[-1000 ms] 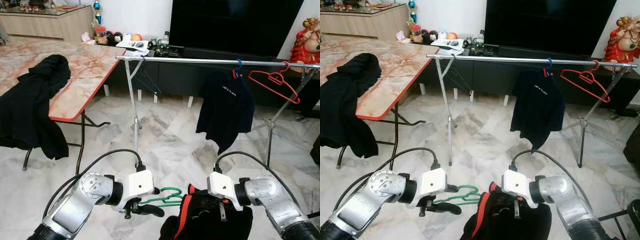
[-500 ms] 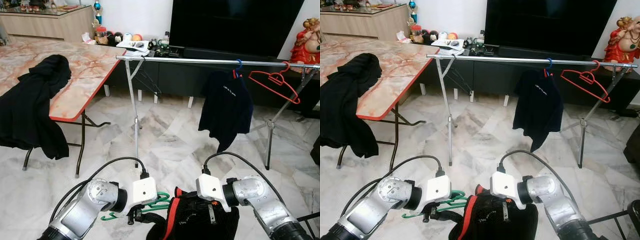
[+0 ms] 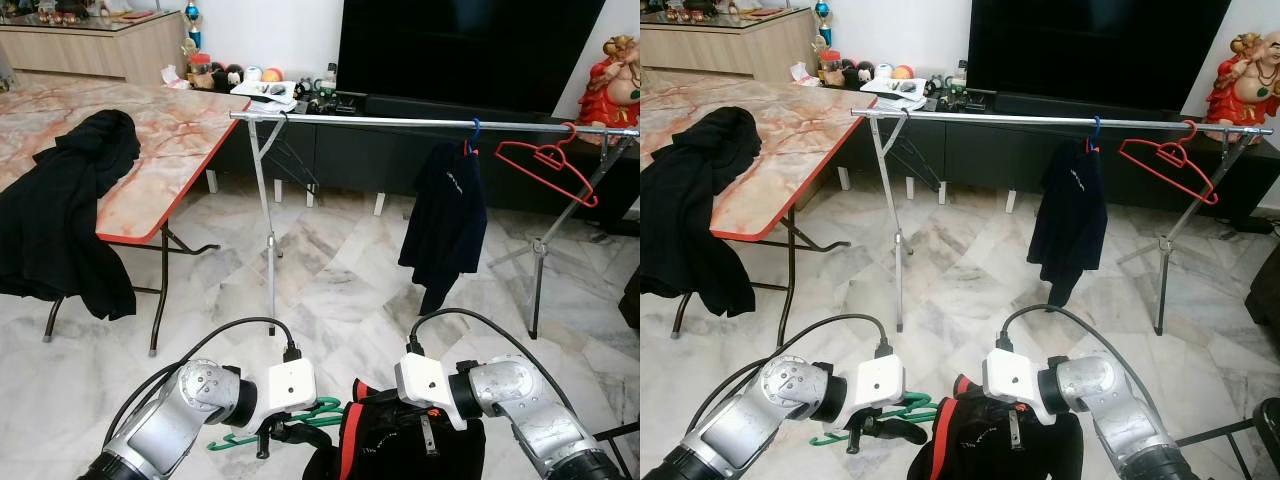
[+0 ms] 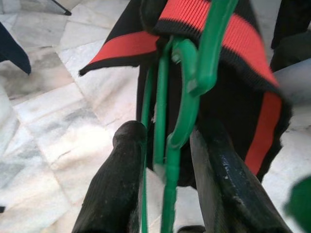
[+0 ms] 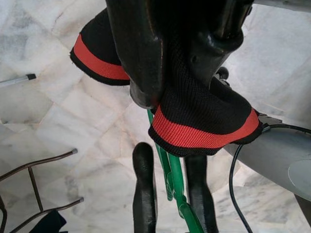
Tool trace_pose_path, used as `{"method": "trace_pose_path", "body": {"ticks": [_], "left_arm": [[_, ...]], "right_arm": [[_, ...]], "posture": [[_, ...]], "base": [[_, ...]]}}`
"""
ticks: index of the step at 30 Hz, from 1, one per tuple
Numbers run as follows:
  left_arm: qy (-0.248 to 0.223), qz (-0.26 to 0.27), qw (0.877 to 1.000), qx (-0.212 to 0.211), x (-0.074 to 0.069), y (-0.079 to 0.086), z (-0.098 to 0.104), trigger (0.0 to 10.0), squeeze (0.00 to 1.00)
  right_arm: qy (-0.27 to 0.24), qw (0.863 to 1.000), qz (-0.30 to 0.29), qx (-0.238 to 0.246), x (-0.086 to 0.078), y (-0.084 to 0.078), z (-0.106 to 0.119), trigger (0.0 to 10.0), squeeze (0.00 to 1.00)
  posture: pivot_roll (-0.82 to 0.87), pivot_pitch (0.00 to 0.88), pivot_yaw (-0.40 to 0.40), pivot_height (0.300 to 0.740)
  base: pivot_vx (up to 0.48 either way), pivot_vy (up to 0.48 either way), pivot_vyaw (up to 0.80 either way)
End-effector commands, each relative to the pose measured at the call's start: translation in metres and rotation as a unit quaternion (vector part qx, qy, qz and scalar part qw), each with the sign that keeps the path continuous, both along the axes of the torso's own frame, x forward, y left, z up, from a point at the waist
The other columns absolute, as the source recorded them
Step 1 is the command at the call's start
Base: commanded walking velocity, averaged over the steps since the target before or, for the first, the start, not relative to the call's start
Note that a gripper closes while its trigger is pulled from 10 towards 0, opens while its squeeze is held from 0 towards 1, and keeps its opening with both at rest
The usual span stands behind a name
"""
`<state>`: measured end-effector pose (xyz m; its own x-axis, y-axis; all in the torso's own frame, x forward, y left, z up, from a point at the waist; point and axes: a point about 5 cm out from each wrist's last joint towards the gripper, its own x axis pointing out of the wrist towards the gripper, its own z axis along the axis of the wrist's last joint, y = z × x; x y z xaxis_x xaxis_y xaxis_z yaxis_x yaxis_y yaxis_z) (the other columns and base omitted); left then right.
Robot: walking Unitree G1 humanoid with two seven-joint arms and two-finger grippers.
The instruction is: Hang hanger
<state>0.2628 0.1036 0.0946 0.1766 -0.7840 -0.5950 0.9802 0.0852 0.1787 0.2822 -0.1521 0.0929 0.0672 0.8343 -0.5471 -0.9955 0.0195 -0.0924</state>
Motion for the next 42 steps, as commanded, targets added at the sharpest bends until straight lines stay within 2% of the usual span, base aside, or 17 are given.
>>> {"method": "trace_pose_path", "body": {"ticks": [1, 8, 13, 29, 30, 31, 32, 37, 42], "left_arm": [[0.006, -0.004, 1.0, 0.025, -0.002, 0.001, -0.008, 0.0, 0.0], [-0.006, -0.003, 0.998, 0.065, 0.0, 0.007, -0.015, 0.0, 0.0], [-0.009, -0.001, 0.998, 0.07, 0.001, 0.007, -0.017, 0.0, 0.0], [-0.009, 0.006, 0.999, 0.042, 0.003, 0.002, -0.014, 0.0, 0.0], [-0.009, 0.006, 0.999, 0.042, 0.003, 0.002, -0.014, 0.0, 0.0], [-0.009, 0.006, 0.999, 0.042, 0.003, 0.002, -0.014, 0.0, 0.0], [-0.008, 0.006, 0.999, 0.043, 0.003, 0.002, -0.014, 0.0, 0.0], [-0.004, 0.009, 0.999, 0.035, 0.003, 0.002, -0.014, 0.0, 0.0], [0.004, 0.026, 1.0, 0.016, 0.004, 0.009, -0.011, 0.0, 0.0]], "right_arm": [[-0.039, 0.998, 0.013, 0.04, 0.005, 0.007, 0.022, 10.0, 0.0], [-0.043, 0.998, 0.011, 0.042, 0.006, 0.007, 0.025, 10.0, 0.0], [-0.044, 0.998, 0.009, 0.044, 0.006, 0.007, 0.027, 10.0, 0.0], [-0.043, 0.998, 0.001, 0.046, 0.009, 0.008, 0.029, 10.0, 0.0], [-0.042, 0.998, 0.001, 0.046, 0.009, 0.008, 0.029, 10.0, 0.69], [-0.041, 0.998, 0.0, 0.046, 0.009, 0.007, 0.029, 10.0, 0.69], [-0.042, 0.998, 0.002, 0.046, 0.008, 0.007, 0.03, 10.0, 1.0], [-0.041, 0.998, 0.002, 0.041, 0.009, 0.004, 0.032, 10.0, 1.0], [-0.039, 0.999, 0.005, 0.021, 0.007, -0.009, 0.036, 10.0, 1.0]], "posture": [[0.01, 0.0, -0.07, 0.74], [0.01, 0.0, -0.074, 0.74], [0.0, 0.0, -0.077, 0.74], [0.01, 0.0, -0.077, 0.74], [0.01, 0.0, -0.077, 0.74], [0.01, 0.0, -0.077, 0.74], [0.01, 0.0, -0.075, 0.74], [0.0, 0.0, -0.073, 0.74], [-0.01, 0.0, -0.073, 0.74]], "base": [[0.0, 0.0, 0.0], [0.0, 0.0, 0.0], [0.0, 0.0, 0.0], [0.0, 0.0, 0.0], [0.0, 0.0, 0.0], [0.0, 0.0, 0.0], [0.0, 0.0, 0.0], [0.0, 0.0, 0.0], [0.0, 0.0, 0.0]]}}
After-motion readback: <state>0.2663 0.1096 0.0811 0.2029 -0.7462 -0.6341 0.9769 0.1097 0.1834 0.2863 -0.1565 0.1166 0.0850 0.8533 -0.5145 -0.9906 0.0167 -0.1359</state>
